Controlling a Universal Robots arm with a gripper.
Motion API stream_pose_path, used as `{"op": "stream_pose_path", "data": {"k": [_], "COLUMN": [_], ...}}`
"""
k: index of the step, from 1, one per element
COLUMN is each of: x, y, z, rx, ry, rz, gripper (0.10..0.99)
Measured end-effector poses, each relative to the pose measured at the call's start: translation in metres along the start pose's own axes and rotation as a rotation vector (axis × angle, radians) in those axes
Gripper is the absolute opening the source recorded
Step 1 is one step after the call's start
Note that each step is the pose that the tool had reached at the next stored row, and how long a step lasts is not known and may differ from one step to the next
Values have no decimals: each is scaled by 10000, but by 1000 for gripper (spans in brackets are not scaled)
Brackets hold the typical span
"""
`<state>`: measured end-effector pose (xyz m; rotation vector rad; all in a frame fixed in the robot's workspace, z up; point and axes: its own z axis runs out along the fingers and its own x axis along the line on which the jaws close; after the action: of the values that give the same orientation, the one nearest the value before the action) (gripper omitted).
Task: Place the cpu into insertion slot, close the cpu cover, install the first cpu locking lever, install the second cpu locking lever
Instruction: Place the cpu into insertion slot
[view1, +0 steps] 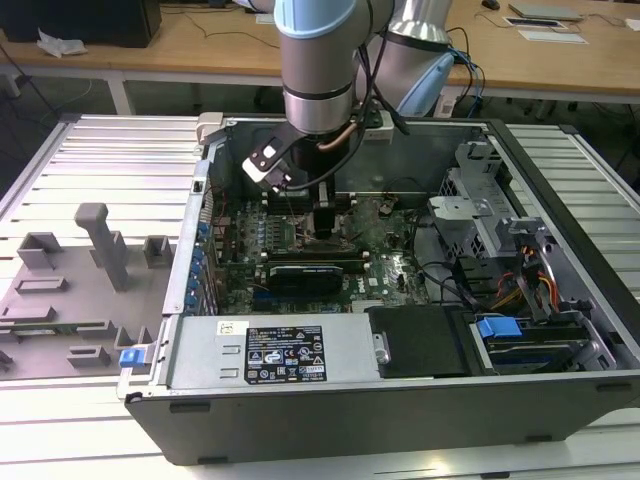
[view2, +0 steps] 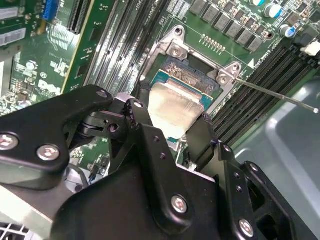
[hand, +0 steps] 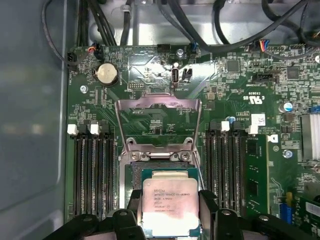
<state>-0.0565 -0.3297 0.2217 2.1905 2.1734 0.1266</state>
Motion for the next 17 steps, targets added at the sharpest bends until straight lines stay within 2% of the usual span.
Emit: {"op": "stream_pose_path", "data": {"k": [5,9,17], "x": [16,83,85], "y": [-8,-20,-40], "z": [63,141,206], "rx": [1,0,0], "ry": [1,3,3], "rz": [2,2,2], "gripper": [541,541,541]}}
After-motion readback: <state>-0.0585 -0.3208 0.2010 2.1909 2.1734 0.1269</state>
